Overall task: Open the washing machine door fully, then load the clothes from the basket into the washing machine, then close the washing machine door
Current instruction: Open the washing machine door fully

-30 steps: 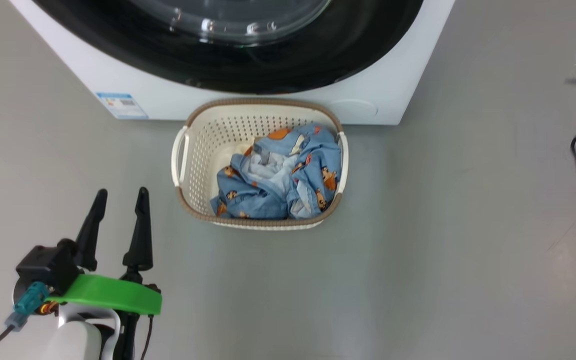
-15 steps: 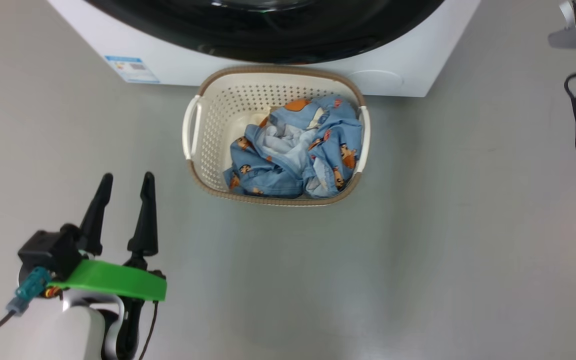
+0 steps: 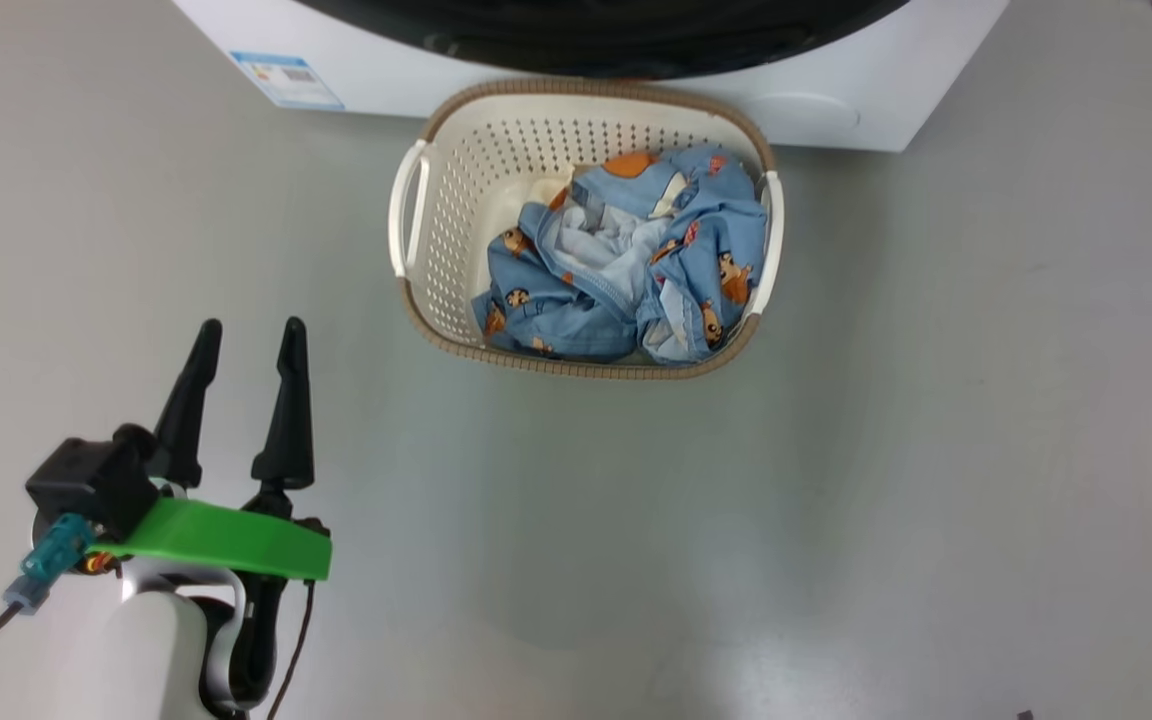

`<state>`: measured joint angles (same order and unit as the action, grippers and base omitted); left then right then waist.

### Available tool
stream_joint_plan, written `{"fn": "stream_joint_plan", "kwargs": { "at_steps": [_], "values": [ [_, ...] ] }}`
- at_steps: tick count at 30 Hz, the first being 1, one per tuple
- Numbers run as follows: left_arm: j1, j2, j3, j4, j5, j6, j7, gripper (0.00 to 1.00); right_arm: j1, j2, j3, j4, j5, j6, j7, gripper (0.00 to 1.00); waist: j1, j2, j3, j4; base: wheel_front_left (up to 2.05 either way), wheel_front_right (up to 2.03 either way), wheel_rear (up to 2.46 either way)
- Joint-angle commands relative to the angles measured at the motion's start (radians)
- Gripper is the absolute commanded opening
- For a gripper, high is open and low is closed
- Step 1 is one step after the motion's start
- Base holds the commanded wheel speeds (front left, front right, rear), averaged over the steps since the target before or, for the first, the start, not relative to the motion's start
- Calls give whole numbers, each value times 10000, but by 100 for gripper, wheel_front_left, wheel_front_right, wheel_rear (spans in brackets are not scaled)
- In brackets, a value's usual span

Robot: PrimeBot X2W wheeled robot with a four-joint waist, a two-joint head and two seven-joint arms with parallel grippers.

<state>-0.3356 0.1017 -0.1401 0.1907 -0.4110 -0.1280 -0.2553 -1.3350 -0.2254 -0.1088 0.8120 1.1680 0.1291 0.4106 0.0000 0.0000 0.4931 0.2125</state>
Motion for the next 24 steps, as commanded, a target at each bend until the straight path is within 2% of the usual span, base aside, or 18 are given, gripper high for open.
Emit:
{"fn": "stream_joint_plan", "kwargs": {
  "at_steps": [1,13,24],
  "values": [
    [-216,299,339,-272,-56,-27,-65,100,-388,172,145,-192,94,16,114,0,0,0,191,54,0,0,0],
    [-297,224,292,-144,-125,-27,-65,100,-837,219,585,264,48,16,672,0,0,0,249,157,0,0,0],
    [180,177,407,152,-67,-27,-65,100,634,423,1122,6,443,16,1446,0,0,0,-853,44,0,0,0]
  ]
}}
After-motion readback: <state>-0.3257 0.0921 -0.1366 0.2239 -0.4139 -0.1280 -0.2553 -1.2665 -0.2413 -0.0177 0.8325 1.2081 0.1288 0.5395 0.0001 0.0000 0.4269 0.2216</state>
